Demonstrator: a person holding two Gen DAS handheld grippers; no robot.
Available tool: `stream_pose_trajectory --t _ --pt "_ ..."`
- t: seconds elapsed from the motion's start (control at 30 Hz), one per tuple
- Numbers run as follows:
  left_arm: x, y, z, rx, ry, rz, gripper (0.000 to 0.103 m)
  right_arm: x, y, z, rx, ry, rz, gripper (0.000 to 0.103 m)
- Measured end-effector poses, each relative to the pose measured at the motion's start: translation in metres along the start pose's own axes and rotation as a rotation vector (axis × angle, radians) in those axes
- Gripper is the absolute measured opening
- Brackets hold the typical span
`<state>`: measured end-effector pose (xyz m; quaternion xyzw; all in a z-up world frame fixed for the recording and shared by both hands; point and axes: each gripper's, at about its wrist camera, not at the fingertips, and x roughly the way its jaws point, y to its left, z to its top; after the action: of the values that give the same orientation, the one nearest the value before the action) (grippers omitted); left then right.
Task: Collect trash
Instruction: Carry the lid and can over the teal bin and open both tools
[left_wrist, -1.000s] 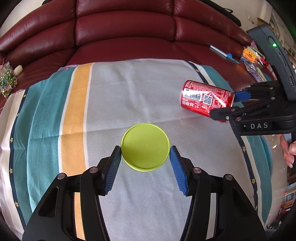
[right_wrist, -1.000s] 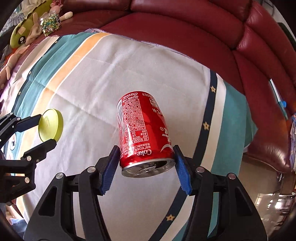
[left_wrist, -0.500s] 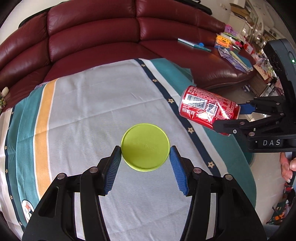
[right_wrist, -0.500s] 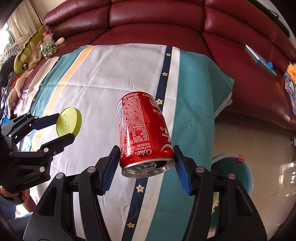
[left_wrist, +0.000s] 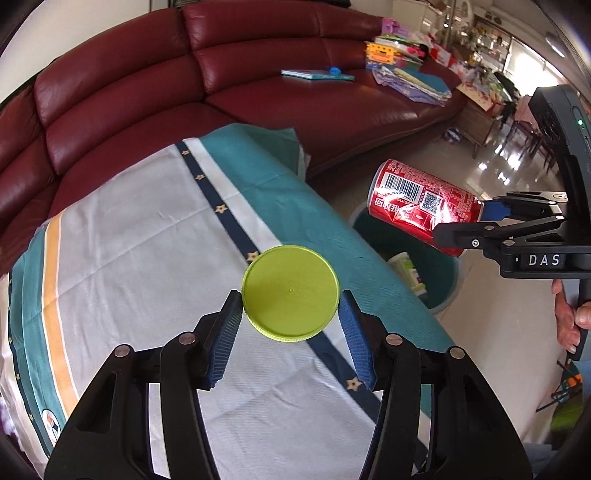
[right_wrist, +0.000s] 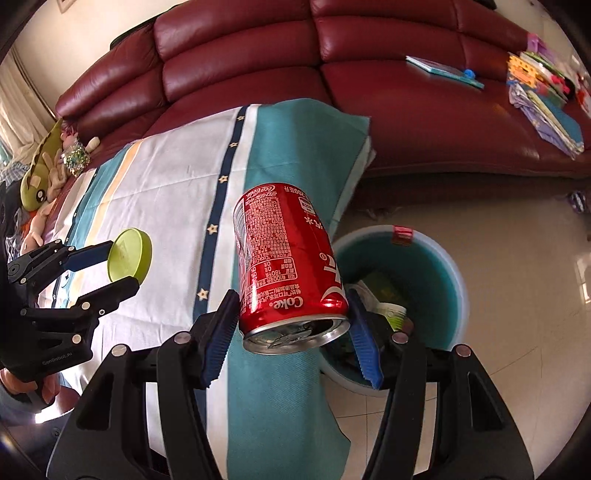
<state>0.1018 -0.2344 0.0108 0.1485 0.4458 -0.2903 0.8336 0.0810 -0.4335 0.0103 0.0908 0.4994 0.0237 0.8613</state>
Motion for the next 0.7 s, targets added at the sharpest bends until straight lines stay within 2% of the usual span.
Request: stream_pose_trajectory --t 0.3,0.5,0.7 --pt "0.028 -0.092 0.02 0.128 0.028 -0.084 0.055 -0.034 -0.088 -0.04 0.131 -0.015 -0.067 0.056" --pt "0.058 -0.137 0.028 0.184 0.069 -0.13 0.055 -0.034 -0.122 -0.056 0.191 0.0 -0.078 0.056" --pt "0.089 -0.161 0.035 0.221 0.107 -0.158 0.055 -0.025 -0.141 -0.058 0.224 0.019 -0.083 0.056"
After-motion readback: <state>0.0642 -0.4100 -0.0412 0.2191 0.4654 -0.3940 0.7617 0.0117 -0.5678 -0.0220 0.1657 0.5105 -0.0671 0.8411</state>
